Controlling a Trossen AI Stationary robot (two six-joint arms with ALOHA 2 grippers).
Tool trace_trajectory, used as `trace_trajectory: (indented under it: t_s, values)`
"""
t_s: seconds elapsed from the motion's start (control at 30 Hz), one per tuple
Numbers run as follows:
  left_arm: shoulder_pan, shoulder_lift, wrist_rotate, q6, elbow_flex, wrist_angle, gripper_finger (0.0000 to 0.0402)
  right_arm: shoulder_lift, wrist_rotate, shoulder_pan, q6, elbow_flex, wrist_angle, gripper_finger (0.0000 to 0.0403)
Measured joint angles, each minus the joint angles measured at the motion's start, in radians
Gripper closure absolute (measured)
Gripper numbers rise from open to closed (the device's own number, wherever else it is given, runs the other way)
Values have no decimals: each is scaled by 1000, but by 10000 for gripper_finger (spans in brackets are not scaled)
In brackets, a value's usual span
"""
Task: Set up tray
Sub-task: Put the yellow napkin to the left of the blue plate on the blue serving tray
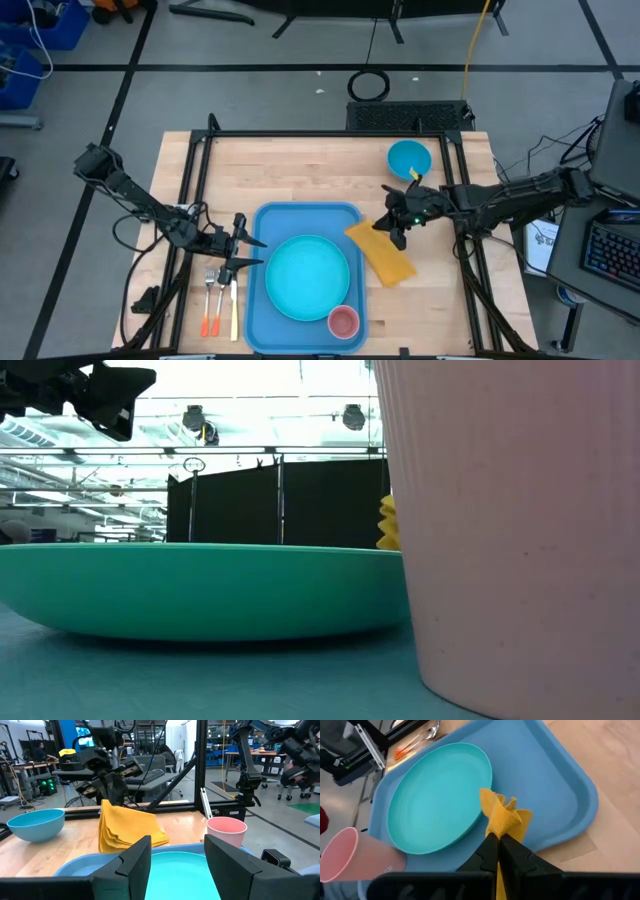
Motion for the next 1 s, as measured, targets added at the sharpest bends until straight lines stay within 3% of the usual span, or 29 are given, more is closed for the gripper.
trace_trajectory:
  t_s: [0.57, 1.0]
  values:
    - [0, 0, -16, 0, 0, -13, 213, 87, -163, -105, -109, 71, 47, 403]
    - [0, 0, -16, -5, 0, -23, 213, 263, -249, -174, -183, 167, 44, 403]
